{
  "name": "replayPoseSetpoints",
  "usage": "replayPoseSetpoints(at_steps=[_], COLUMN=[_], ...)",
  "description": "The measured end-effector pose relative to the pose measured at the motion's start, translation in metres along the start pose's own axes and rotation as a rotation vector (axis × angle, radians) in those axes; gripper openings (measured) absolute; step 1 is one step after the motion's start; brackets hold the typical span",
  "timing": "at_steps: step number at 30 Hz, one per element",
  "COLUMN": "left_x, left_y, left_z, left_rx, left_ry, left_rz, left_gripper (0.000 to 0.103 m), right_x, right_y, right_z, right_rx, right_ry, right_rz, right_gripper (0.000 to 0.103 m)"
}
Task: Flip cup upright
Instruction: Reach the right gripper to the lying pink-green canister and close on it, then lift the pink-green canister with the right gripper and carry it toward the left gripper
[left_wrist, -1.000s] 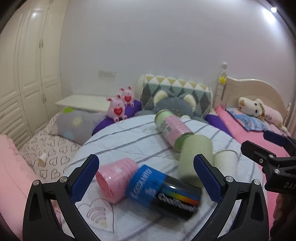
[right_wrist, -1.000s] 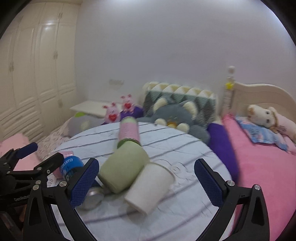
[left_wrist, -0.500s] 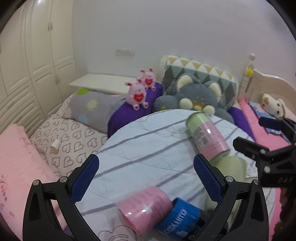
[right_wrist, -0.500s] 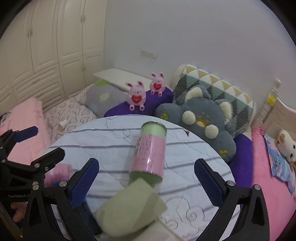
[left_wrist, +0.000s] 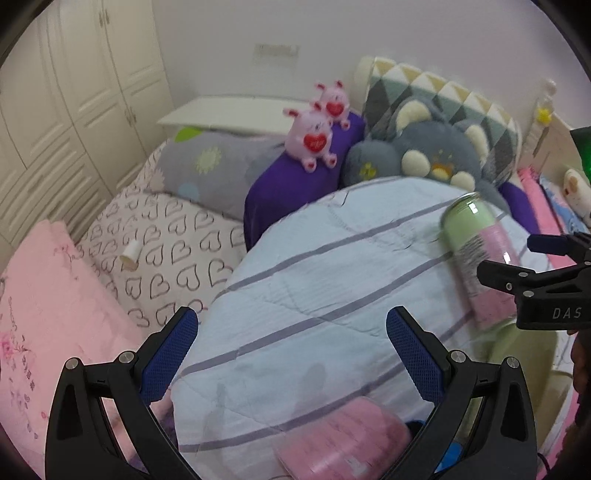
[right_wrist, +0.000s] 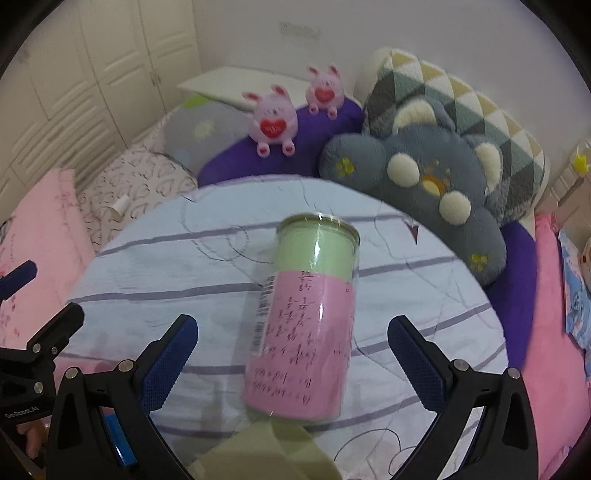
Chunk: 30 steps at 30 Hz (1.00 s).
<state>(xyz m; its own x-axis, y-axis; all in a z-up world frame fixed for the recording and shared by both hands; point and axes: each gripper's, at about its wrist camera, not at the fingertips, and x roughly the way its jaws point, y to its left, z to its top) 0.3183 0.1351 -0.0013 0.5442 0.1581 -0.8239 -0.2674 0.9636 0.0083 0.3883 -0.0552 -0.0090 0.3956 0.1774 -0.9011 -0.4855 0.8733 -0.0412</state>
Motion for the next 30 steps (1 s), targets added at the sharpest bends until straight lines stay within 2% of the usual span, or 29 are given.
replayPoseSetpoints(at_steps=[6, 7, 8, 9, 11, 14, 18, 27, 30], left_x=[0.038, 0.043, 0.045, 0.05, 0.054, 0.054, 0.047, 0.04, 0.036], left_y=[0.014, 0.016, 0.016, 0.016, 0.015, 0.016, 0.014, 0.019, 0.022], left_z=[0.002, 0.002, 0.001, 0.0, -0.001, -0.001, 0.002, 0.009, 0.01], left_rx=[-0.065, -0.065, -0.063, -0.059, -0.059, -0.064, -0.061, -0.073, -0.079], left_ry=[0.152, 0.173, 0.181, 0.19, 0.208, 0.214, 0.194, 0.172, 0.162], left_rz=[-0.011, -0.013, -0.012, -0.007, 0.012, -0.005, 0.005, 0.016, 0.019], left_gripper=[0.103, 0.103, 0.103, 0.103, 0.103, 0.103, 0.103, 0.103, 0.103], right_x=[0.031, 0.035, 0.039, 0.04, 0.037, 0.031, 0.026, 0.013, 0.006], right_y=[0.001, 0.0, -0.002, -0.003, -0.007, -0.009, -0.009, -0.014, -0.014], right_z=[0.003, 0.002, 0.001, 0.0, -0.001, -0.001, -0.002, 0.002, 0.003], right_rx=[0.03, 0.044, 0.055, 0.057, 0.073, 0.09, 0.082, 0.108, 0.106], right_ry=[0.118, 0.14, 0.157, 0.164, 0.162, 0.162, 0.146, 0.089, 0.067], right_rz=[0.021, 0.016, 0.015, 0.02, 0.055, 0.095, 0.077, 0.1, 0.068], right_gripper=[0.103, 0.095, 0.078, 0.071, 0.071, 0.071, 0.071, 0.071, 0.071])
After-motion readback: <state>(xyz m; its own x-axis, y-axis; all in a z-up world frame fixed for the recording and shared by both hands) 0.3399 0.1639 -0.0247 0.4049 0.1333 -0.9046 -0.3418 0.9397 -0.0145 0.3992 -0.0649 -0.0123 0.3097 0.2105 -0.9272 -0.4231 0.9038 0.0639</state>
